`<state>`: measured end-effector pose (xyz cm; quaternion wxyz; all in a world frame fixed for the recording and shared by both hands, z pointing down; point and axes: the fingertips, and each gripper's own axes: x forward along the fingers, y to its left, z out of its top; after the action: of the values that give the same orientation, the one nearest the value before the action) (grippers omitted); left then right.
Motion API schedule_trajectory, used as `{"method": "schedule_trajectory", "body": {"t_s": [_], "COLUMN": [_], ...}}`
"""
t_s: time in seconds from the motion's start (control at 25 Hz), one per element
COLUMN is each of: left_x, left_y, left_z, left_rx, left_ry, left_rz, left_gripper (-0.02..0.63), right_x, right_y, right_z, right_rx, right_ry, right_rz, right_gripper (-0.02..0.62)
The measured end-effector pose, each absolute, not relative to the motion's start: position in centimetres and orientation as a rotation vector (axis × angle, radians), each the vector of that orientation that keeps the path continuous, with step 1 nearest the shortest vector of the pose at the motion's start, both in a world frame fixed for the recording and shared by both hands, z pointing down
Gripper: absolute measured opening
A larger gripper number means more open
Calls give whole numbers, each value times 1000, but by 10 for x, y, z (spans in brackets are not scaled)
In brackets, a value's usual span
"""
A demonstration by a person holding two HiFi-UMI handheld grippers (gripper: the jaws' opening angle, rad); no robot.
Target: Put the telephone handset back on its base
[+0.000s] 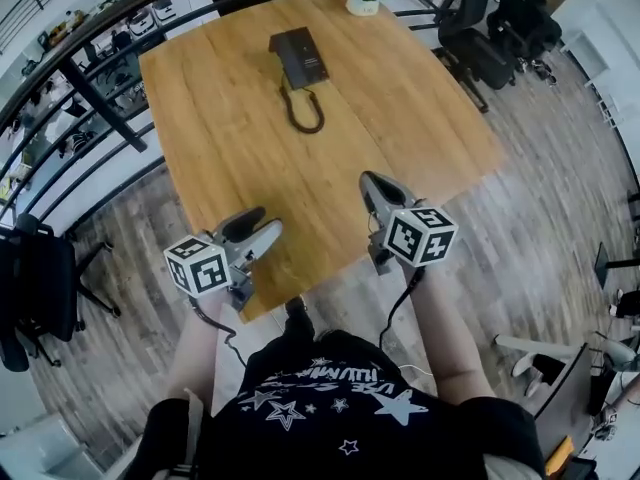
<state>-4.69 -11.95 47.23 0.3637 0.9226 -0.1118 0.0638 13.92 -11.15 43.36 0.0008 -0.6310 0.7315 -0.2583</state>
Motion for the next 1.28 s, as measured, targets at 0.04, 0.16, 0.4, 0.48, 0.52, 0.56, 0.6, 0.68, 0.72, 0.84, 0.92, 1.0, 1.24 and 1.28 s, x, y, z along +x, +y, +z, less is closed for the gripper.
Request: {"method": "schedule_trajectory", "body": {"t_s": [0.04,0.16,0.4,0.48,0.52,0.56,0.6,0.68,0.72,0.84,0.92,1.0,1.24,1.28], "left_x": [-46,-39,-27,-27,-29,-31,-34,-37,-38,-41,-45,-50,-68,-70], "left_y": [-118,-107,-60,-45,-38,-31,-23,-8,-1,21,35,48,93,102], "left_z": [473,474,461,461,462,463,464,464,464,461,459,456,451,450], "left_rx": [2376,2404,2491,2489,2482,2474,2469,2470,2473,2479,2482,2489,2492,2493], "left_ry": [-296,-300,-314,-350,-366,-377,-381,-377,-374,-372,-370,-374,-382,-381], "left_rz": [165,192,251,266,270,274,277,278,276,271,270,269,256,255], "left_gripper": [239,238,185,151,131,115,102,101,101,101,100,82,58,58], "right_x": [141,143,133,131,129,126,123,118,116,109,103,97,81,79], "right_y": [-110,-98,-49,-30,-21,-12,-4,12,19,40,54,67,117,126], "right_z": [435,439,449,451,452,453,454,454,454,450,447,445,443,441], "right_rx": [-1980,-1965,-1933,-1930,-1929,-1927,-1925,-1923,-1923,-1917,-1914,-1914,-1920,-1920], "right_ry": [2292,2274,2273,2271,2272,2272,2272,2270,2269,2275,2282,2286,2289,2289], "right_rz": [-810,-814,-845,-852,-856,-858,-860,-857,-853,-839,-834,-829,-819,-815], "right_gripper": [2,2,2,2,2,2,0,0,0,0,0,0,0,0]}}
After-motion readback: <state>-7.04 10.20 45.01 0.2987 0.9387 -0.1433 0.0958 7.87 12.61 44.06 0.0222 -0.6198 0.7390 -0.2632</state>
